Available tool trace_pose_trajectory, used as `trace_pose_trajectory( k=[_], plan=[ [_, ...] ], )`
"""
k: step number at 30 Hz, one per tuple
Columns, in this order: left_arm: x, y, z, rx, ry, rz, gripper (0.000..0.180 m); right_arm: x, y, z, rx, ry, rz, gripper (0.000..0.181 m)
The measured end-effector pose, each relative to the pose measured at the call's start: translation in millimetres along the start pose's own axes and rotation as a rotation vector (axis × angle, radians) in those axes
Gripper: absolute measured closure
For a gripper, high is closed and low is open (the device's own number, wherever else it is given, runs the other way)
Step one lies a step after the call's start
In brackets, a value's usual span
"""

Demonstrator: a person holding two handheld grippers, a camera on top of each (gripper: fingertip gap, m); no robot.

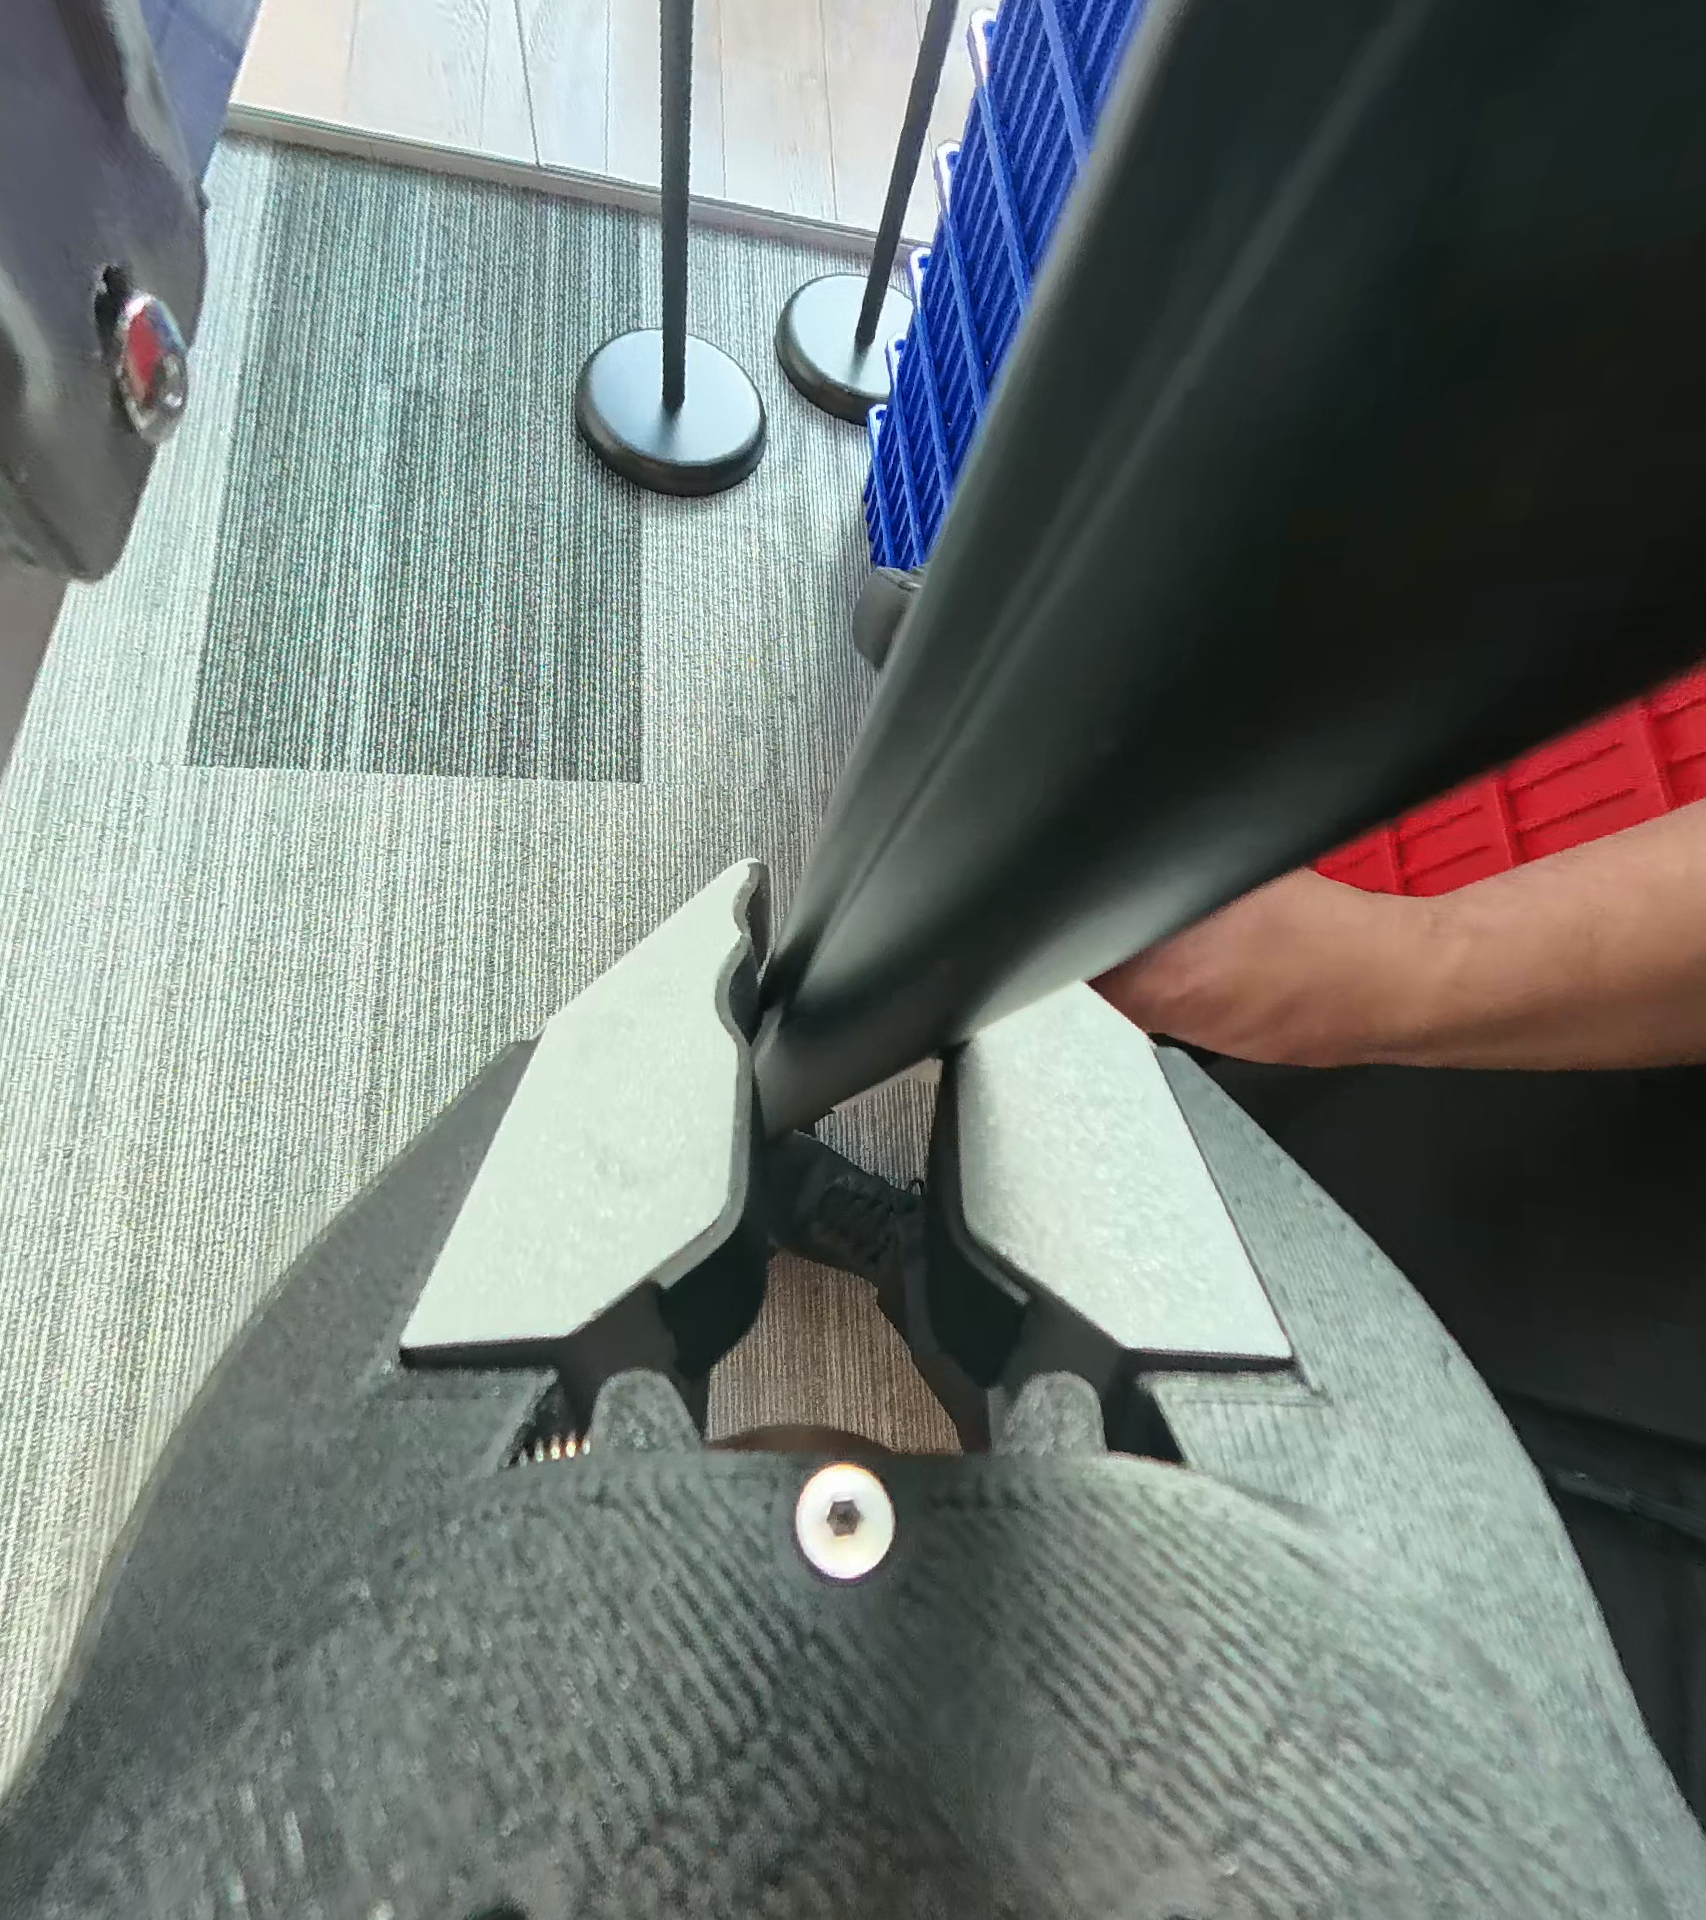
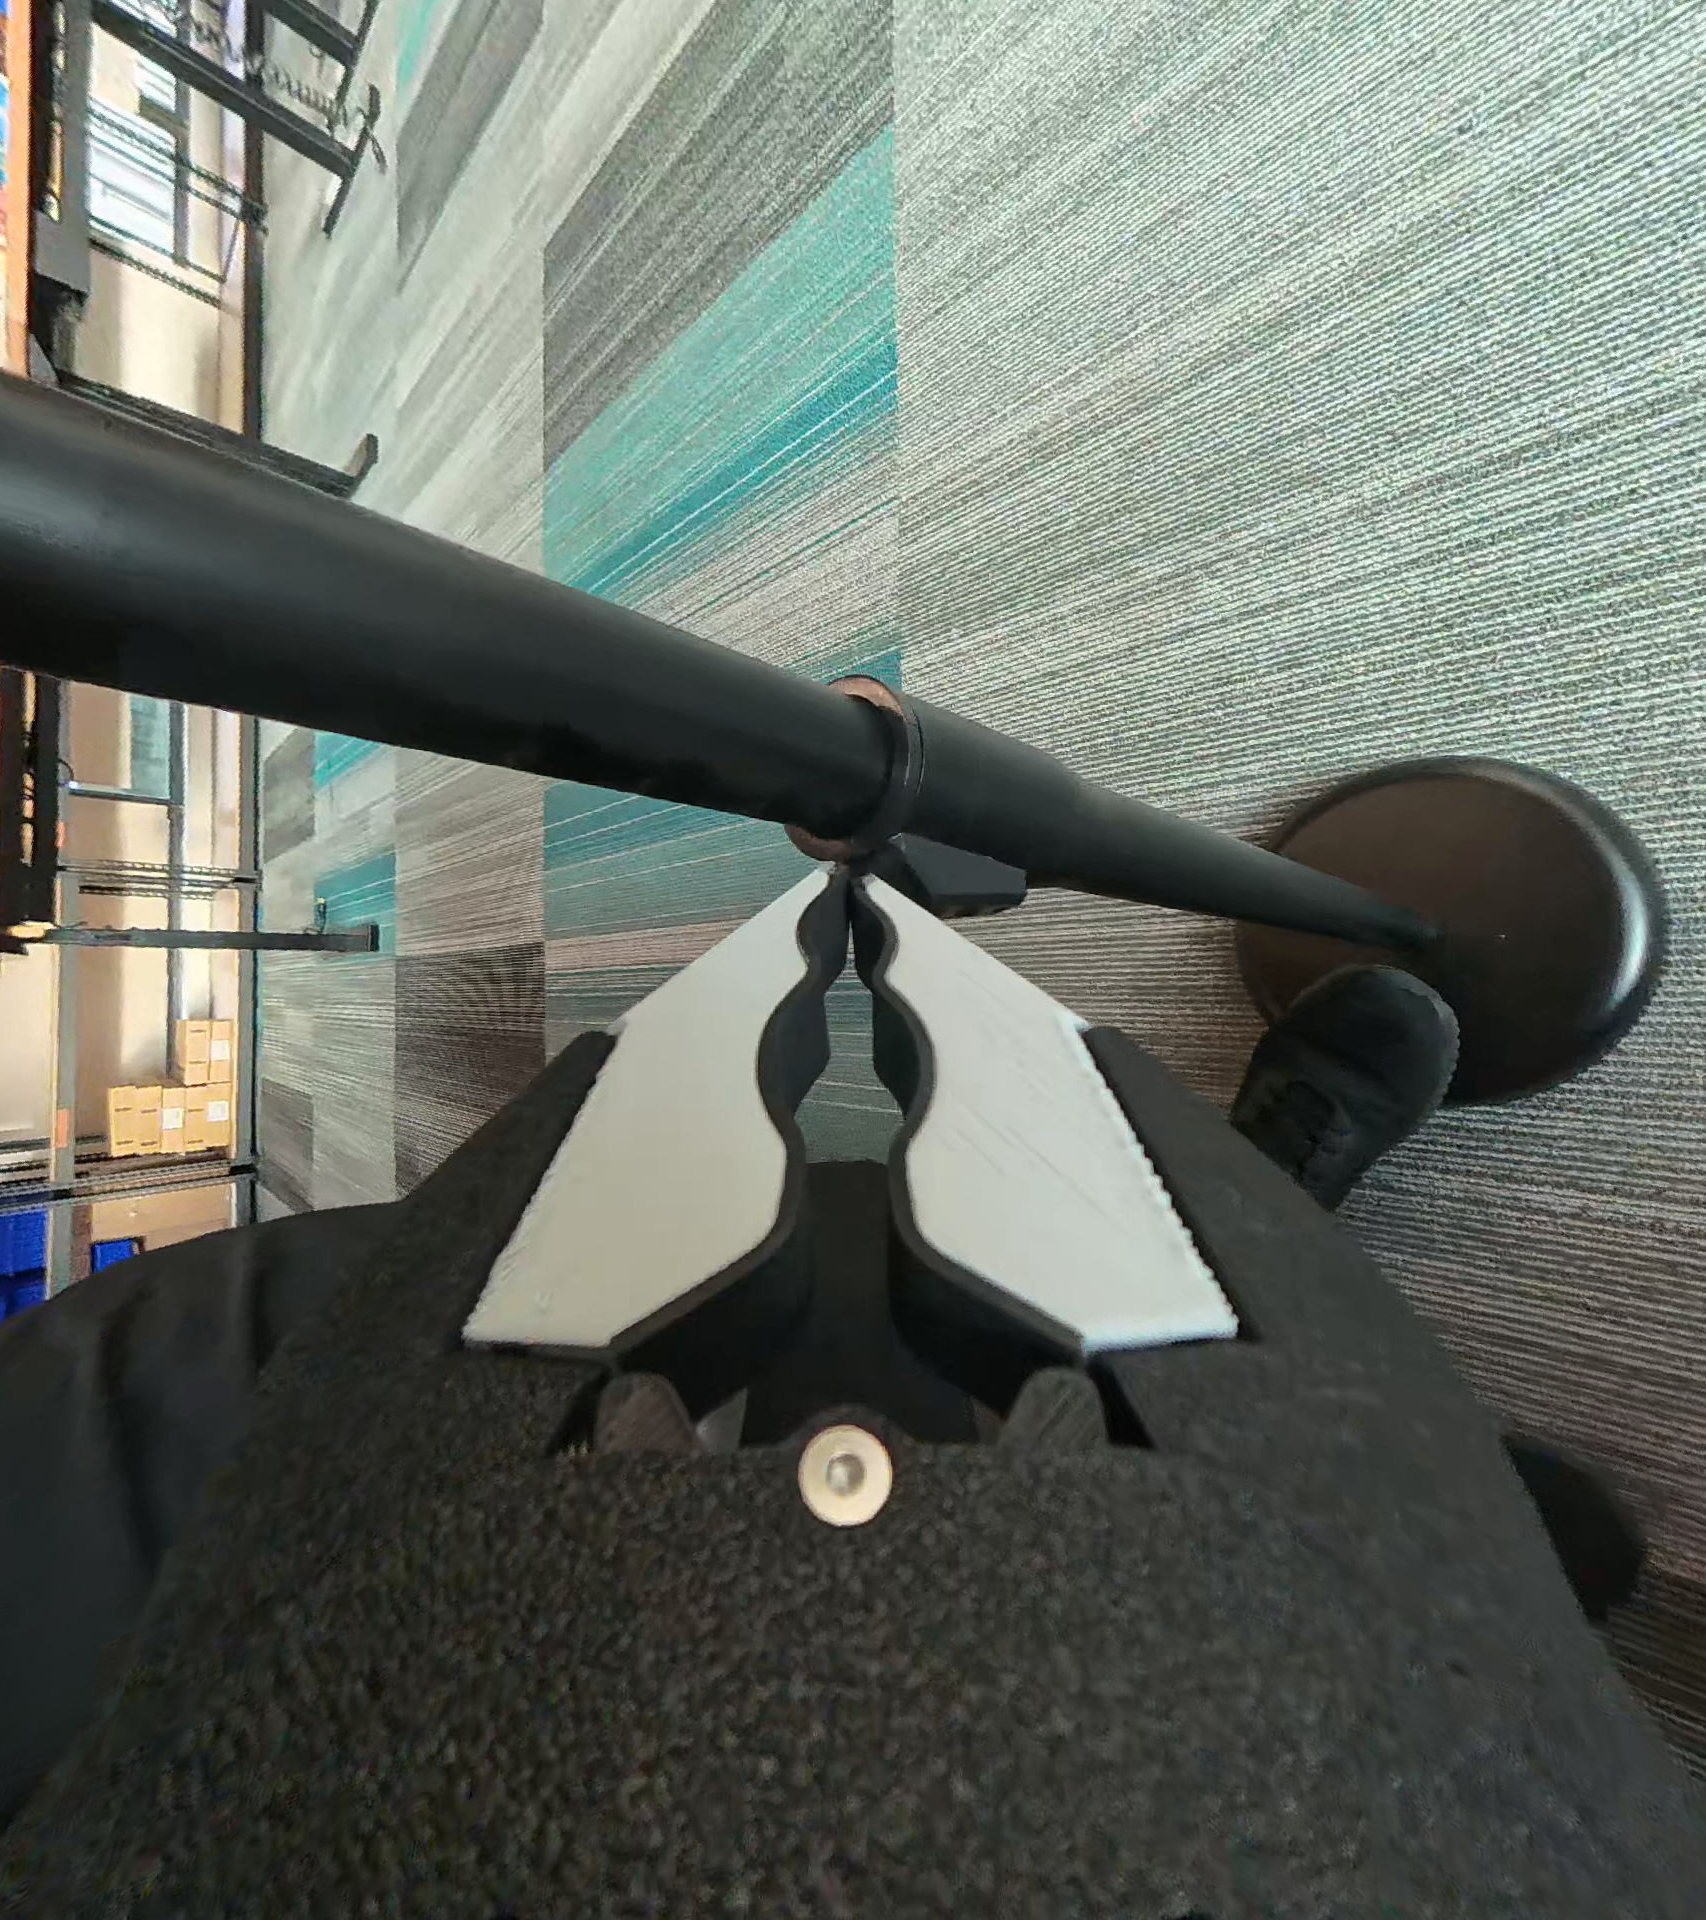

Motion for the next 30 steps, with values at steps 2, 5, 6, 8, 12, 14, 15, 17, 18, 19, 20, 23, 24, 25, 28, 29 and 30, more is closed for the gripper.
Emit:
trace_pose_trajectory(
  k=[2, 5, 6, 8, 12, 14, 15, 17, 18, 19, 20, 23, 24, 25, 28, 29, 30],
  plan=[
    [0, -1, -1, -0.002, -0.003, 0.002, 0.148, -1, 1, -1, 0.006, -0.018, -0.015, 0.181],
    [1, -3, -4, -0.021, -0.026, 0.012, 0.148, -4, 4, 2, -0.016, 0.021, -0.051, 0.181],
    [1, -3, -5, -0.027, -0.032, 0.017, 0.148, -5, 6, 3, -0.032, 0.05, -0.061, 0.181],
    [1, -3, -6, -0.03, -0.037, 0.023, 0.148, -8, 7, 4, -0.04, 0.039, -0.087, 0.181],
    [0, -2, -9, -0.033, -0.042, 0.023, 0.148, -10, 8, 5, -0.044, 0.026, -0.098, 0.181],
    [-1, -3, -11, -0.031, -0.049, 0.023, 0.148, -10, 9, 5, -0.053, 0.04, -0.084, 0.181],
    [-1, -2, -10, -0.019, -0.039, 0.02, 0.148, -9, 8, 5, -0.063, 0.024, -0.075, 0.181],
    [-1, 1, -3, 0.008, 0.012, -0.006, 0.149, -3, -1, 9, -0.075, 0.032, -0.006, 0.181],
    [-1, 1, -2, 0.005, 0.011, -0.007, 0.149, 2, -8, 15, -0.089, 0.095, 0.035, 0.181],
    [-1, 1, -4, -0.001, -0.002, 0.004, 0.148, 10, -14, 24, -0.088, 0.176, 0.058, 0.181],
    [-1, 0, -6, -0.004, -0.017, 0.018, 0.148, 20, -18, 36, -0.064, 0.236, 0.065, 0.181],
    [-1, 1, -4, 0.013, 0.003, 0.014, 0.149, 39, -9, 57, -0.116, 0.262, 0.1, 0.164],
    [-1, 1, -2, 0.013, 0.007, 0.009, 0.149, 38, -2, 57, -0.164, 0.207, 0.117, 0.166],
    [-1, 0, -2, 0.01, 0.003, 0.007, 0.149, 39, 6, 55, -0.205, 0.128, 0.115, 0.177],
    [-1, -1, -5, 0.011, -0.002, 0.009, 0.148, 45, 28, 59, -0.203, -0.093, 0.104, 0.181],
    [0, -1, -4, 0.015, 0.004, 0.009, 0.148, 47, 33, 59, -0.211, -0.123, 0.116, 0.181],
    [0, 0, -3, 0.013, 0.006, 0.009, 0.148, 46, 37, 57, -0.246, -0.125, 0.133, 0.181]
  ],
)
Point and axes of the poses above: each gripper's, where its closed fingertips meet, y out along the fingers, x out of its underside, z = x × y across the jaws, the point moved 8 cm from there along -y, back along the fingers, and after that the axes turned 13 degrees about z, right-handed, at the moved point
